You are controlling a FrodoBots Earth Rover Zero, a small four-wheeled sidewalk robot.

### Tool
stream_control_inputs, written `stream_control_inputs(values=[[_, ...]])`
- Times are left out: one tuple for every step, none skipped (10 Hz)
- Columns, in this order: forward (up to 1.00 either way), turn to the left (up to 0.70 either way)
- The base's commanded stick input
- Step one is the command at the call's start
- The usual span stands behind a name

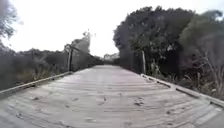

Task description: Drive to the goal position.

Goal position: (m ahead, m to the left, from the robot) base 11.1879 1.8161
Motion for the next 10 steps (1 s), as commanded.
stream_control_inputs(values=[[0.7, 0.02], [0.7, 0.03], [0.7, 0.02], [0.7, 0.05], [0.7, 0.09], [0.7, 0.24], [0.7, 0.35], [0.7, 0.06], [0.7, 0.02], [0.7, 0.0]])
